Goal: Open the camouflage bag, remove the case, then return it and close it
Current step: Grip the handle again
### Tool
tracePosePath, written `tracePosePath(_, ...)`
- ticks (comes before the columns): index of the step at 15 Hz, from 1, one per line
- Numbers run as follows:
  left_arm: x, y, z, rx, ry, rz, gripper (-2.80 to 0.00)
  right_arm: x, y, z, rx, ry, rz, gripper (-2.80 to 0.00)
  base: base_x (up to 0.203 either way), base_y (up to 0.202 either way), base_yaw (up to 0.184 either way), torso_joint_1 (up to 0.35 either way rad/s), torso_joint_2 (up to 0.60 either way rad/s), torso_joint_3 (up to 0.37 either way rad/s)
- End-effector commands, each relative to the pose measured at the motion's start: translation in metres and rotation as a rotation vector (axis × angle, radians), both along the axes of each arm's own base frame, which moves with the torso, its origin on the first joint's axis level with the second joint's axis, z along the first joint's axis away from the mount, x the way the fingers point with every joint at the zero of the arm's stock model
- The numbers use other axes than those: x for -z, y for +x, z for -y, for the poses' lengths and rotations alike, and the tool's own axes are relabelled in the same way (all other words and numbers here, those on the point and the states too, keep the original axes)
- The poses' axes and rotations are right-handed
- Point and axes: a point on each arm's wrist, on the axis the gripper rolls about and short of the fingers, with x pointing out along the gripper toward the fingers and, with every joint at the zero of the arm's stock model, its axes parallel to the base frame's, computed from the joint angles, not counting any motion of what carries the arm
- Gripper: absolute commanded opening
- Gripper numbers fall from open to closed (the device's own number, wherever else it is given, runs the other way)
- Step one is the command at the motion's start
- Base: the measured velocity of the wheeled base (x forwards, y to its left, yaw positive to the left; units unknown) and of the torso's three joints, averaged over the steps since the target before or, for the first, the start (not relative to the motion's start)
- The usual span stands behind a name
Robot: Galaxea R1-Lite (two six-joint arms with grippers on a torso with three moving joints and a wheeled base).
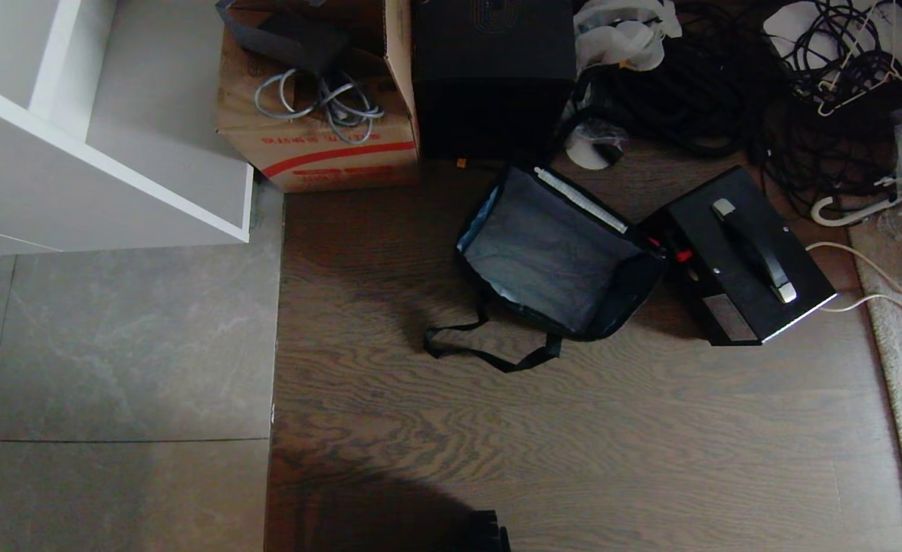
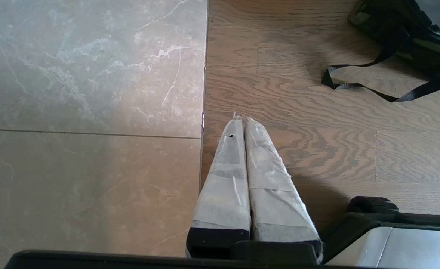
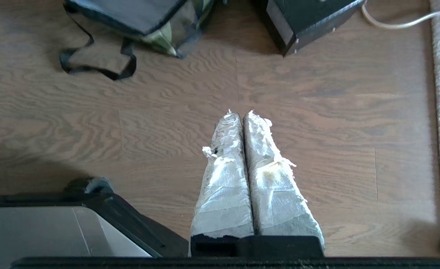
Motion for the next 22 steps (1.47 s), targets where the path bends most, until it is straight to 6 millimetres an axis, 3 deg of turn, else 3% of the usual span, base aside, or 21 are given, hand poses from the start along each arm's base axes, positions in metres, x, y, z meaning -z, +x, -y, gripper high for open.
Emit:
tracePosePath(1, 0.000, 0.000, 0.000, -0.001, 0.000, -0.001, -2.80, -0.021, -0.008, 0.000, -0.016, 0.002, 0.027, -2.80, 0.000, 0.000, 0.000, 0.000, 0.00, 0.000)
tracePosePath(4, 0.000, 0.000, 0.000, -0.001, 0.000, 0.000, -2.80, -0.045, -0.031, -0.004, -0.165, 0.020, -0.150, -2.80, 0.000, 0.000, 0.000, 0.000, 0.00, 0.000)
tracePosePath(5, 0.000, 0.000, 0.000, -0.001, 0.000, 0.000, -2.80, -0.048, -0.030, -0.005, -0.205, 0.033, -0.216, -2.80, 0.000, 0.000, 0.000, 0.000, 0.00, 0.000)
tracePosePath(7, 0.000, 0.000, 0.000, -0.001, 0.000, -0.001, -2.80, -0.065, -0.008, -0.005, -0.224, 0.072, -0.326, -2.80, 0.000, 0.000, 0.000, 0.000, 0.00, 0.000)
tracePosePath(10, 0.000, 0.000, 0.000, -0.001, 0.000, 0.000, -2.80, -0.102, 0.052, -0.005, -0.193, 0.199, -0.516, -2.80, 0.000, 0.000, 0.000, 0.000, 0.00, 0.000)
tracePosePath(14, 0.000, 0.000, 0.000, -0.001, 0.000, -0.001, -2.80, -0.152, 0.162, -0.005, -0.148, 0.297, -0.624, -2.80, 0.000, 0.000, 0.000, 0.000, 0.00, 0.000)
tracePosePath(15, 0.000, 0.000, 0.000, -0.001, 0.000, -0.001, -2.80, -0.157, 0.190, -0.005, -0.142, 0.309, -0.634, -2.80, 0.000, 0.000, 0.000, 0.000, 0.00, 0.000)
tracePosePath(17, 0.000, 0.000, 0.000, -0.001, 0.000, -0.001, -2.80, -0.153, 0.242, -0.005, -0.135, 0.323, -0.642, -2.80, 0.000, 0.000, 0.000, 0.000, 0.00, 0.000)
tracePosePath(20, 0.000, 0.000, 0.000, -0.001, 0.000, -0.001, -2.80, -0.130, 0.317, -0.005, -0.157, 0.322, -0.608, -2.80, 0.000, 0.000, 0.000, 0.000, 0.00, 0.000)
tracePosePath(22, 0.000, 0.000, 0.000, -0.001, 0.000, -0.001, -2.80, -0.118, 0.355, -0.007, -0.221, 0.326, -0.593, -2.80, 0.000, 0.000, 0.000, 0.000, 0.00, 0.000)
